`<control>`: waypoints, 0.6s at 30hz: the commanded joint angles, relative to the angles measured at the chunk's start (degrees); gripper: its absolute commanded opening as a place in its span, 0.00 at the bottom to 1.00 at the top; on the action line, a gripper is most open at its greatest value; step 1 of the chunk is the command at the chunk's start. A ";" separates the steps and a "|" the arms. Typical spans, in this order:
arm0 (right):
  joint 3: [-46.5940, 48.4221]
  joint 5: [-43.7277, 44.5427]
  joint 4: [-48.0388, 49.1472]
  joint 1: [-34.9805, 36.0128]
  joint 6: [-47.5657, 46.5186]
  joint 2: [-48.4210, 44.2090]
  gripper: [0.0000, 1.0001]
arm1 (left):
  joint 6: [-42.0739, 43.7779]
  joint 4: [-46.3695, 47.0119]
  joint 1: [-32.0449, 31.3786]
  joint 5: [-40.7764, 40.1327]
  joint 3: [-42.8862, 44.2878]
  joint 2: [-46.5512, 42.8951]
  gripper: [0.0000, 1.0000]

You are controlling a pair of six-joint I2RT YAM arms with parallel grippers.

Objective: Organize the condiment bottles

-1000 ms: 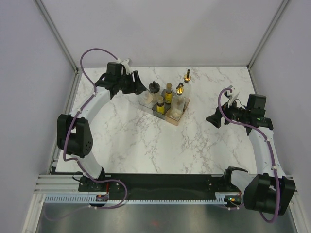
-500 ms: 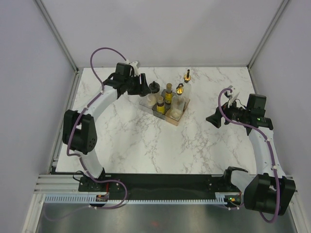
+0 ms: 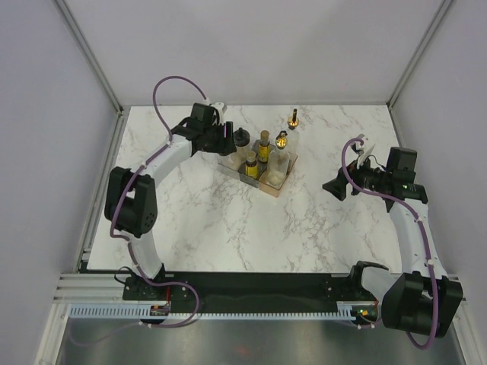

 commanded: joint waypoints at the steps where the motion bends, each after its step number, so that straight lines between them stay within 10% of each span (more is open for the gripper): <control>1: 1.72 -0.51 0.12 0.37 -1.54 -0.79 0.90 | 3.72 2.13 -1.04 -4.41 2.86 1.12 0.36; 12: 1.72 -0.59 -0.06 0.37 -1.81 -0.88 0.90 | 4.60 3.71 -1.92 -5.48 1.19 -1.60 0.78; 18: 1.63 -0.51 -0.15 0.37 -1.98 -0.79 0.90 | 5.04 3.89 -1.92 -3.46 0.22 -3.62 0.84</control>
